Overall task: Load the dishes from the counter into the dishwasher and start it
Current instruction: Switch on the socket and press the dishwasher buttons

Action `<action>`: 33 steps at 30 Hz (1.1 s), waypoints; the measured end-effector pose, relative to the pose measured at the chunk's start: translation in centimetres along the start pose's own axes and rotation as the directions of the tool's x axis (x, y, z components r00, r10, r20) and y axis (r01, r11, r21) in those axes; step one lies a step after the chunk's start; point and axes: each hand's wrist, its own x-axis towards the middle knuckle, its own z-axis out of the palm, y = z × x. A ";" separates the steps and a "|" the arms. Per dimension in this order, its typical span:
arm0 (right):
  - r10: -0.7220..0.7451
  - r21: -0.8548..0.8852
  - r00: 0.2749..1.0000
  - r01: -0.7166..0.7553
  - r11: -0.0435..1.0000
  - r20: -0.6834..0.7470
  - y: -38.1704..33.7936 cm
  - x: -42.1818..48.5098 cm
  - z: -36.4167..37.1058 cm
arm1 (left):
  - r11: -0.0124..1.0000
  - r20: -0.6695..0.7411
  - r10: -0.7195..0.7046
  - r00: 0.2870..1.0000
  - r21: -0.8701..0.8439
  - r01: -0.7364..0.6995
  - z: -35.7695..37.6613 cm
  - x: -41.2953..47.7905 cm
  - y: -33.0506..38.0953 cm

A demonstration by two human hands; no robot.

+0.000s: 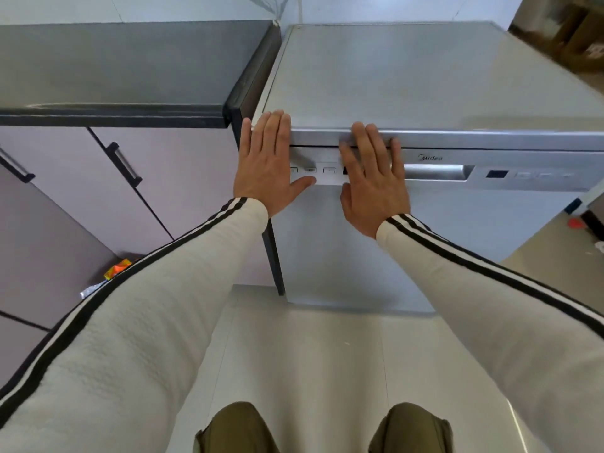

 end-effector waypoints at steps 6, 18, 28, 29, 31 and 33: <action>-0.003 -0.011 0.984 0.001 1.000 -0.177 -0.3 -0.3 2.1 | 0.994 -0.121 0.108 0.987 -0.006 -0.110 1.4 -0.4 -1.5; -0.036 -0.043 0.991 0.031 0.999 -0.131 -2.2 -6.5 6.5 | 0.996 -0.215 0.091 0.972 0.009 -0.091 1.5 -0.6 -1.0; -0.005 -0.009 0.999 0.004 1.000 -0.047 -3.1 -7.5 8.1 | 0.999 -0.253 0.035 0.967 0.050 -0.023 1.5 -0.5 -0.1; -0.002 -0.010 0.999 0.001 1.000 -0.050 -3.1 -7.4 8.1 | 0.998 -0.250 0.023 0.968 0.054 -0.010 1.5 -0.5 0.1; 0.000 -0.005 0.998 0.000 1.000 -0.066 -3.0 -7.1 7.9 | 0.998 -0.245 0.003 0.970 0.064 0.013 1.6 -0.5 0.5; 0.001 -0.007 0.997 -0.002 1.000 -0.077 -3.0 -6.8 7.7 | 0.998 -0.249 -0.007 0.969 0.065 0.024 1.6 -0.5 0.6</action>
